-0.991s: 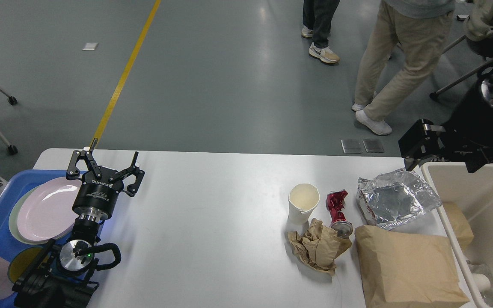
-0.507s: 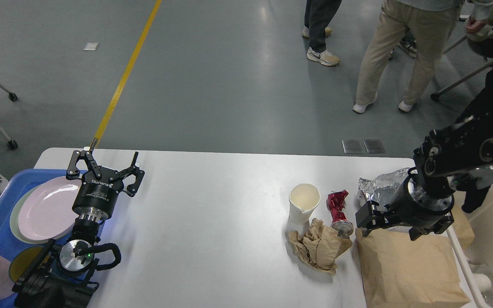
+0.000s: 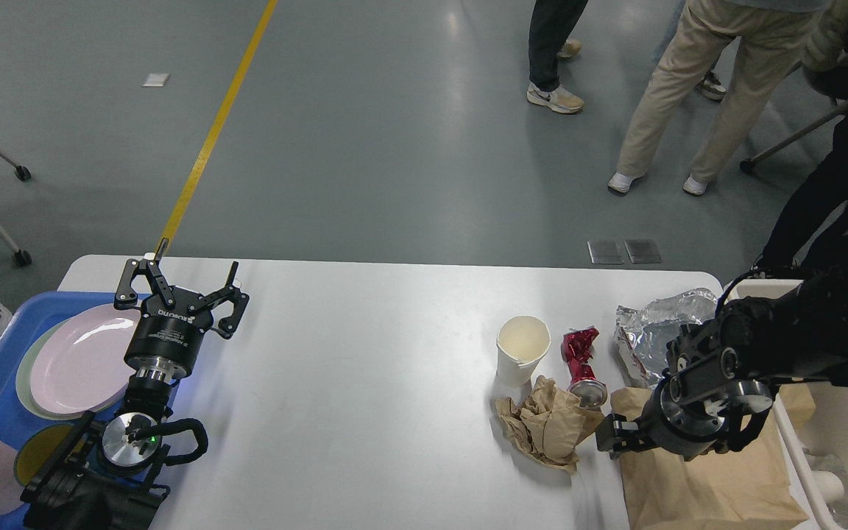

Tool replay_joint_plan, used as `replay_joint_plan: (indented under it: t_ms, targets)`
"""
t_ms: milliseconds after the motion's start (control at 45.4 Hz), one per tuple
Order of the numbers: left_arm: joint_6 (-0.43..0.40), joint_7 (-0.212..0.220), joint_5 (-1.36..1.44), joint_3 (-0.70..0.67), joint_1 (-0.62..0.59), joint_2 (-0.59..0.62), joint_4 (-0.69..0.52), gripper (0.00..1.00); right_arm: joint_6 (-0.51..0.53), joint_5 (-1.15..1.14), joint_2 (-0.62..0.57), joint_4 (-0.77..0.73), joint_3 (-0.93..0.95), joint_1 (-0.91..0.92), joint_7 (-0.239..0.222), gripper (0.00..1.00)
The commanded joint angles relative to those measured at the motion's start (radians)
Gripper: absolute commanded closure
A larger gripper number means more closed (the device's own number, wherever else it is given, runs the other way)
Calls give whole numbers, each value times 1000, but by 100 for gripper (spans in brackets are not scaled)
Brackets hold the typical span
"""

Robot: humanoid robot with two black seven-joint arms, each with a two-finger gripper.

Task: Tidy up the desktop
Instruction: 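Lower the right gripper down toward the brown paper bag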

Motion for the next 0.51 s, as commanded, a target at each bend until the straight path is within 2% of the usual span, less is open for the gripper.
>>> replay_joint_plan:
  t_ms: [0,286,418,484]
  targets:
    - [0,0,0,0,-1,0,0,3,-8,1,16,-79,11,-89,0,1]
    - [0,0,0,0,-1,0,0,3,-19,-1,27,-102,11,-126,0,4]
    - [0,0,0,0,-1,0,0,3,-25,-1,53,-125,11,-157,-2,17]
    - [0,0,0,0,-1,0,0,3,-26,-1,55,-133,11,-174,0,30]
